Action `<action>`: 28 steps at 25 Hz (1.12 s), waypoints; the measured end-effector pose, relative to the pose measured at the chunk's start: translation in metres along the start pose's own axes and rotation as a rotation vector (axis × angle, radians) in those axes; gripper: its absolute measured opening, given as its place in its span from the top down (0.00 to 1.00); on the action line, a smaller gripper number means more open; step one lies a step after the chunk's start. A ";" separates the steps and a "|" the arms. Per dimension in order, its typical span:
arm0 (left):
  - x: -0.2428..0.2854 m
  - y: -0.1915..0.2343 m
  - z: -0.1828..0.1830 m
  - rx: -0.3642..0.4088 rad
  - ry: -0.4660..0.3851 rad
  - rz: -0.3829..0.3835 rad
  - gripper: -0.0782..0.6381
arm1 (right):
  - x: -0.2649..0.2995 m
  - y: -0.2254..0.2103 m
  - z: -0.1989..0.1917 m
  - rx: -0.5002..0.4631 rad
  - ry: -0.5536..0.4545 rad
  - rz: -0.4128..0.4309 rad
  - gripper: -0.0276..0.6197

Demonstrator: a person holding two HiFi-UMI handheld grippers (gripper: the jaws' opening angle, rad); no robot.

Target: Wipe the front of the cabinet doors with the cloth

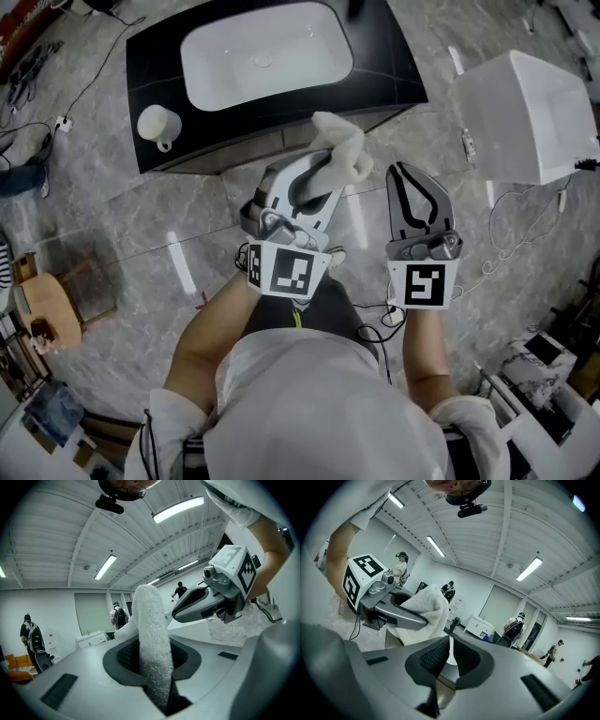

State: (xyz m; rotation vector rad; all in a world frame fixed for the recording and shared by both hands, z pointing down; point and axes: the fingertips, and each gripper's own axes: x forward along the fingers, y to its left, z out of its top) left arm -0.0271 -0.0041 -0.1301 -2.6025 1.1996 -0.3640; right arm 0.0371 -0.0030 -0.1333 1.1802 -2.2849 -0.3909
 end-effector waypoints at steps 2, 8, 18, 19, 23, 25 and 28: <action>-0.002 0.002 0.015 0.019 -0.010 0.002 0.75 | -0.006 -0.005 0.010 -0.015 -0.008 0.004 0.88; -0.012 0.006 0.054 0.065 -0.033 0.016 0.75 | -0.030 -0.016 0.034 -0.010 -0.043 -0.001 0.88; -0.032 0.015 0.105 0.145 -0.081 0.046 0.75 | -0.058 -0.038 0.069 -0.026 -0.091 -0.037 0.88; -0.034 0.015 0.108 0.151 -0.086 0.049 0.75 | -0.060 -0.039 0.072 -0.031 -0.100 -0.041 0.88; -0.041 0.018 0.116 0.172 -0.102 0.061 0.75 | -0.063 -0.035 0.080 -0.030 -0.112 -0.049 0.88; -0.045 0.020 0.117 0.174 -0.107 0.065 0.75 | -0.064 -0.031 0.082 -0.031 -0.105 -0.048 0.88; -0.051 0.023 0.117 0.175 -0.109 0.069 0.75 | -0.065 -0.027 0.086 -0.037 -0.108 -0.050 0.88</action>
